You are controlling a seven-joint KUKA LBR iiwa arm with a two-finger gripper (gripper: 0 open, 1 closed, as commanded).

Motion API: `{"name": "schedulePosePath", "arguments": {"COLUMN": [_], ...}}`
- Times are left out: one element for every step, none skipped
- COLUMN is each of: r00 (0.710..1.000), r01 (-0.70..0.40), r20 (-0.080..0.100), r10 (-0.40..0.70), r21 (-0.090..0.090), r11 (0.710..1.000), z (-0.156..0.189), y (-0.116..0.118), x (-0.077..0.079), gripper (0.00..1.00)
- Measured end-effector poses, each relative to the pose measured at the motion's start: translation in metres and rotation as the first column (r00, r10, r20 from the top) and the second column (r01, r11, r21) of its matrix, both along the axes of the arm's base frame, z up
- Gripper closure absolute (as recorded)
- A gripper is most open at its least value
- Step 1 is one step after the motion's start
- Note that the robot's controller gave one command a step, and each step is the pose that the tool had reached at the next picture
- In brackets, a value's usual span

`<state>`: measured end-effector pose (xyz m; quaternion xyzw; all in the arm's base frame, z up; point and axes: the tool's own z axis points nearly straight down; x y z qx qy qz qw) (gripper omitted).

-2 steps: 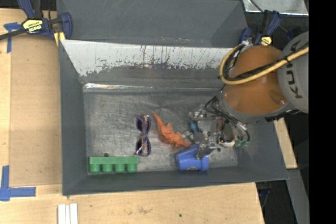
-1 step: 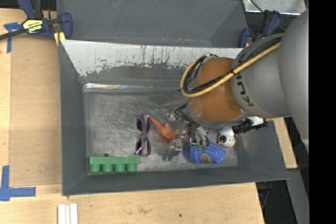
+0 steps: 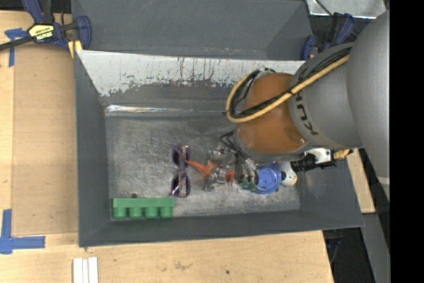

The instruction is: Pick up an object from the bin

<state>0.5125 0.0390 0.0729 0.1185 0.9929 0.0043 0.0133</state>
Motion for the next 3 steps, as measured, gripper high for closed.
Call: {"name": "schedulePosePath", "arguments": {"r00": [1.0, 1.0, 1.0], "r01": [0.012, 0.017, 0.012], "r20": [-0.003, -0.009, -0.02], "r10": [-0.012, -0.018, -0.012], "r21": [0.0, -0.001, -0.004], "r11": [1.0, 1.0, 1.0], "z": [0.0001, 0.0029, 0.0075], "y": [-0.0023, -0.0029, -0.0033], "x": [-0.0015, -0.002, -0.003], "gripper": [1.0, 1.0, 1.0]}}
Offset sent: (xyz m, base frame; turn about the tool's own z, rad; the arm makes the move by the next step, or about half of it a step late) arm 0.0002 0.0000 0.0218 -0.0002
